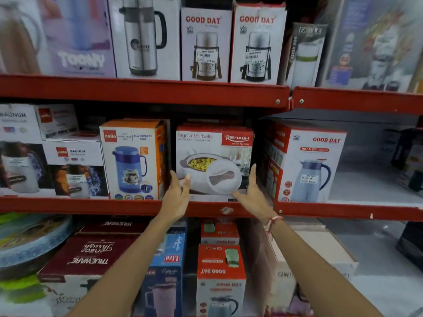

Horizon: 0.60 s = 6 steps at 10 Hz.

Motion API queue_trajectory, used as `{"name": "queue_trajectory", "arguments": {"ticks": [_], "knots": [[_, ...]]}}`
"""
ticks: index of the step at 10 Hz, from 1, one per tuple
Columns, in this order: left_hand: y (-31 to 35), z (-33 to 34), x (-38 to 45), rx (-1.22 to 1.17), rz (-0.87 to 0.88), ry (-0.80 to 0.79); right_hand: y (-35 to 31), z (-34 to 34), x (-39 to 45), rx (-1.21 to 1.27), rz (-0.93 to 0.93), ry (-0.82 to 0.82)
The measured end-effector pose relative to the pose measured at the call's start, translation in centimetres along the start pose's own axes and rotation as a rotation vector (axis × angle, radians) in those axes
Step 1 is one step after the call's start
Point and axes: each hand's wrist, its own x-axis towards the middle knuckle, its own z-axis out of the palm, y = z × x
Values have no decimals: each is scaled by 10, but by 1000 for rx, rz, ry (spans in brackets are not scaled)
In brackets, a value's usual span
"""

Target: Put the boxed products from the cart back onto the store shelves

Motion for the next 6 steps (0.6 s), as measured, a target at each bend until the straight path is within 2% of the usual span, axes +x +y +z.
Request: {"name": "queue_trajectory", "arguments": {"ticks": [1, 2, 3, 4, 5, 6], "knots": [[-7, 6, 1, 55, -11, 18, 3, 9, 1, -41, -19, 16], [-14, 4, -11, 91, 17, 119, 11, 11, -8, -68, -51, 40], [-19, 0, -23, 95, 37, 125, 12, 8, -21, -71, -67, 30], [-13, -7, -29, 102, 21, 62, 5, 3, -28, -101, -55, 42], [10, -23, -36, 73, 48, 90, -18, -9, -34, -130, -34, 127], [42, -49, -35, 114, 231, 317, -61, -27, -34, -230, -304, 472]]}}
